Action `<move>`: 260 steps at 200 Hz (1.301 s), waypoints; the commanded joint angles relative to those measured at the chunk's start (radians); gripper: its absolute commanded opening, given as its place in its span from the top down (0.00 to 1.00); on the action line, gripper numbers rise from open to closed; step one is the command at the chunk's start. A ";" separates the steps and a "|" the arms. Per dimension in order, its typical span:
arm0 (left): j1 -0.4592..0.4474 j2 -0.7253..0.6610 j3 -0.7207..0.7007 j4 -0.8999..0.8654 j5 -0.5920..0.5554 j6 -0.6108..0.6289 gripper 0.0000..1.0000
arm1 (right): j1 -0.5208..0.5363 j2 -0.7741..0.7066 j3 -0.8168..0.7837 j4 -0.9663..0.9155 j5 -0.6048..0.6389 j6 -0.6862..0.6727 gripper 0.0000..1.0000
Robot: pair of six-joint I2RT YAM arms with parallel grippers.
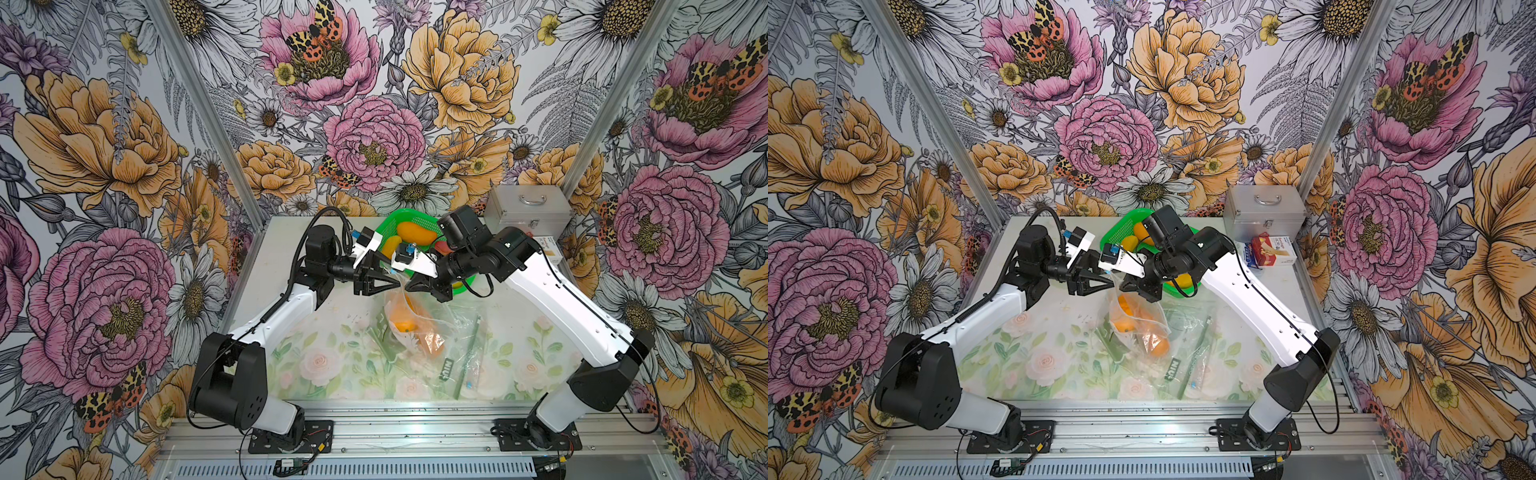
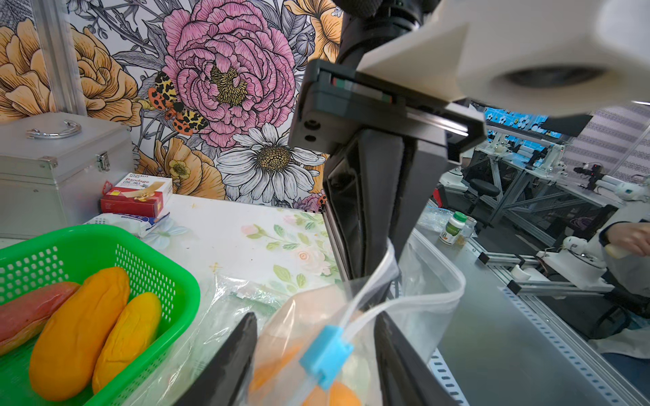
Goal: Place the mango in a zip-top bag and seal the zipper
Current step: Zip the zipper on the zipper food storage bag.
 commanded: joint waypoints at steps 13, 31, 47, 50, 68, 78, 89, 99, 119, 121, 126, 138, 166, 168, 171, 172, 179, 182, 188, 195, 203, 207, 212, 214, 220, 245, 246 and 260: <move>0.039 -0.070 -0.014 0.010 -0.036 -0.015 0.64 | -0.015 -0.045 -0.027 0.024 0.012 0.019 0.98; 0.049 -0.090 -0.010 0.010 -0.053 -0.020 0.76 | -0.018 -0.063 -0.039 0.026 0.012 0.019 0.98; 0.051 -0.100 -0.005 0.010 -0.071 -0.026 0.84 | -0.021 -0.082 -0.050 0.032 0.012 0.019 0.98; 0.050 -0.102 -0.003 0.011 -0.075 -0.027 0.85 | -0.021 -0.084 -0.051 0.032 0.012 0.019 0.98; 0.048 -0.106 0.020 0.010 -0.105 -0.035 0.91 | -0.024 -0.101 -0.052 0.038 0.012 0.019 0.98; 0.044 -0.103 0.036 0.009 -0.114 -0.041 0.93 | -0.024 -0.106 -0.049 0.041 0.012 0.019 0.98; 0.042 -0.103 0.053 0.008 -0.134 -0.048 0.97 | -0.025 -0.114 -0.048 0.047 0.152 0.050 0.96; 0.042 -0.103 0.066 0.004 -0.149 -0.052 1.00 | -0.027 -0.123 -0.046 0.055 0.169 0.053 0.96; 0.043 -0.111 0.091 -0.008 -0.176 -0.052 1.00 | -0.033 -0.139 -0.049 0.070 0.198 0.052 0.98; 0.043 -0.112 0.094 -0.009 -0.180 -0.051 1.00 | -0.034 -0.140 -0.048 0.071 0.200 0.053 0.98; 0.042 -0.114 0.101 -0.015 -0.185 -0.051 1.00 | -0.036 -0.144 -0.050 0.075 0.204 0.052 0.98; 0.041 -0.118 0.119 -0.027 -0.203 -0.050 1.00 | -0.042 -0.151 -0.050 0.081 0.216 0.052 0.94; 0.043 -0.117 0.143 -0.056 -0.218 -0.030 1.00 | -0.044 -0.170 -0.037 0.126 0.278 0.069 0.70; 0.042 -0.115 0.144 -0.059 -0.218 -0.028 1.00 | -0.045 -0.172 -0.036 0.132 0.281 0.071 0.69; 0.042 -0.114 0.148 -0.064 -0.219 -0.026 1.00 | -0.045 -0.175 -0.035 0.140 0.289 0.073 0.67; 0.042 -0.113 0.149 -0.065 -0.218 -0.026 1.00 | -0.045 -0.175 -0.034 0.143 0.291 0.075 0.67; 0.043 -0.107 0.155 -0.080 -0.220 -0.020 1.00 | -0.047 -0.182 -0.031 0.162 0.303 0.080 0.63; 0.044 -0.106 0.158 -0.086 -0.222 -0.018 1.00 | -0.047 -0.186 -0.030 0.169 0.306 0.080 0.62; 0.046 -0.103 0.162 -0.099 -0.224 -0.011 1.00 | -0.046 -0.193 -0.028 0.187 0.308 0.081 0.60; 0.049 -0.103 0.166 -0.120 -0.225 0.005 1.00 | -0.047 -0.202 -0.026 0.204 0.302 0.081 0.57; 0.051 -0.104 0.173 -0.155 -0.229 0.030 1.00 | -0.047 -0.209 -0.021 0.218 0.286 0.076 0.55; 0.051 -0.106 0.179 -0.179 -0.230 0.047 1.00 | -0.047 -0.212 -0.019 0.223 0.274 0.073 0.54; 0.051 -0.107 0.186 -0.207 -0.230 0.071 1.00 | -0.047 -0.213 -0.013 0.225 0.257 0.069 0.53; 0.051 -0.108 0.187 -0.218 -0.231 0.078 1.00 | -0.047 -0.213 -0.010 0.226 0.250 0.069 0.52; 0.051 -0.111 0.195 -0.254 -0.234 0.107 1.00 | -0.047 -0.210 -0.001 0.226 0.226 0.064 0.50; 0.040 -0.125 0.229 -0.449 -0.267 0.255 1.00 | -0.045 -0.184 0.022 0.226 0.104 0.044 0.45; 0.039 -0.126 0.230 -0.460 -0.269 0.264 1.00 | -0.045 -0.183 0.023 0.226 0.100 0.044 0.45; 0.016 -0.138 0.245 -0.561 -0.307 0.352 1.00 | -0.043 -0.148 0.048 0.226 0.063 0.046 0.45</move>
